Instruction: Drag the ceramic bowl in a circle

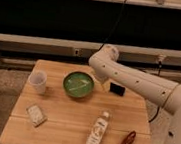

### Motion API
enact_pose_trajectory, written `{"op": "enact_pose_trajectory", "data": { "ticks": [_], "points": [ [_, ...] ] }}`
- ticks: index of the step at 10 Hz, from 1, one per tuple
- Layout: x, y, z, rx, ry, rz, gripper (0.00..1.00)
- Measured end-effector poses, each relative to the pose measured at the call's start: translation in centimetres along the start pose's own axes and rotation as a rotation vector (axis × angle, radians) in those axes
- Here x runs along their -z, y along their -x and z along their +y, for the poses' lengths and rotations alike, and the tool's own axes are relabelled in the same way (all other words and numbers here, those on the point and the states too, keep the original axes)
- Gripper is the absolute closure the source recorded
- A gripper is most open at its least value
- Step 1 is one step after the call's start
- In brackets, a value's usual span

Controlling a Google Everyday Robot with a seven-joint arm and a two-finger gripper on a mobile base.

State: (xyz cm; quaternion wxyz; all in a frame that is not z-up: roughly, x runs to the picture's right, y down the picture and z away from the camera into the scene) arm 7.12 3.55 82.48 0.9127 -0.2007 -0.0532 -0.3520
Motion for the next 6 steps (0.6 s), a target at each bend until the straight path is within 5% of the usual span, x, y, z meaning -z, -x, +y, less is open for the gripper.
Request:
{"op": "enact_pose_trajectory", "data": {
  "ticks": [6],
  "points": [
    [-1.8,0.9,-0.1,0.078,0.035,-0.031,0.20]
  ]
}}
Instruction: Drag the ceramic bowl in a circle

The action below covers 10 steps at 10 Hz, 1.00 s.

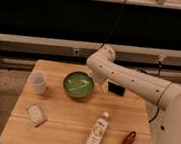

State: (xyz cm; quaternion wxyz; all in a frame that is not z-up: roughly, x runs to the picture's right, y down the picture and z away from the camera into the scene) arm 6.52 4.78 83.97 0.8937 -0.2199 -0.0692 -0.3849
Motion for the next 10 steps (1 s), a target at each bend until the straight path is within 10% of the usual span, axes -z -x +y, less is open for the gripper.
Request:
{"op": "enact_pose_trajectory", "data": {
  "ticks": [10],
  "points": [
    [-2.7,1.5,-0.3,0.076,0.054,-0.048,0.20]
  ]
}}
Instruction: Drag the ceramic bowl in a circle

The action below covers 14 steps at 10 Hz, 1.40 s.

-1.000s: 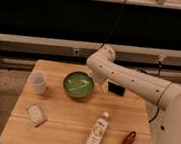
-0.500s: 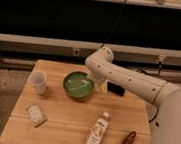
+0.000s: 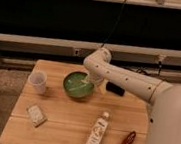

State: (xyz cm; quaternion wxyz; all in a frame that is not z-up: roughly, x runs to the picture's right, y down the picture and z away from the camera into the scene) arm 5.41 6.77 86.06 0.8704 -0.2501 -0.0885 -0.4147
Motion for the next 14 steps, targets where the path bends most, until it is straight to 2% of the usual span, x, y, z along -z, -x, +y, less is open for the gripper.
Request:
{"op": "enact_pose_trajectory", "data": {
  "ticks": [6,14],
  "points": [
    [-1.5,0.3,-0.2,0.001,0.012,-0.031,0.20],
    [-2.3,0.5,-0.8,-0.002,0.001,-0.062,0.20]
  ]
}}
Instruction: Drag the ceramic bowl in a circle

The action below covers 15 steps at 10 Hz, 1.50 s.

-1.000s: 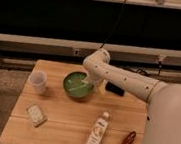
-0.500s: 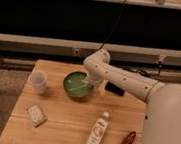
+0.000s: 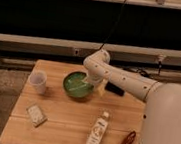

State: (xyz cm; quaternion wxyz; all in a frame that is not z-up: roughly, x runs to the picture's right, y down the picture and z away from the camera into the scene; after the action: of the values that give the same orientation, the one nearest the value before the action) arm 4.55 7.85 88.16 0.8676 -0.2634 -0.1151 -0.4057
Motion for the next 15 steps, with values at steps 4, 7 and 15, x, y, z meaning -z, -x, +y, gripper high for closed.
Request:
{"op": "enact_pose_trajectory", "data": {
  "ticks": [4,7,15],
  "points": [
    [-0.3,0.1,-0.2,-0.005,-0.010,-0.010,0.20],
    [-0.7,0.2,-0.4,-0.011,-0.016,-0.022,0.20],
    [-1.2,0.6,-0.8,-0.020,-0.017,-0.052,0.20]
  ]
}}
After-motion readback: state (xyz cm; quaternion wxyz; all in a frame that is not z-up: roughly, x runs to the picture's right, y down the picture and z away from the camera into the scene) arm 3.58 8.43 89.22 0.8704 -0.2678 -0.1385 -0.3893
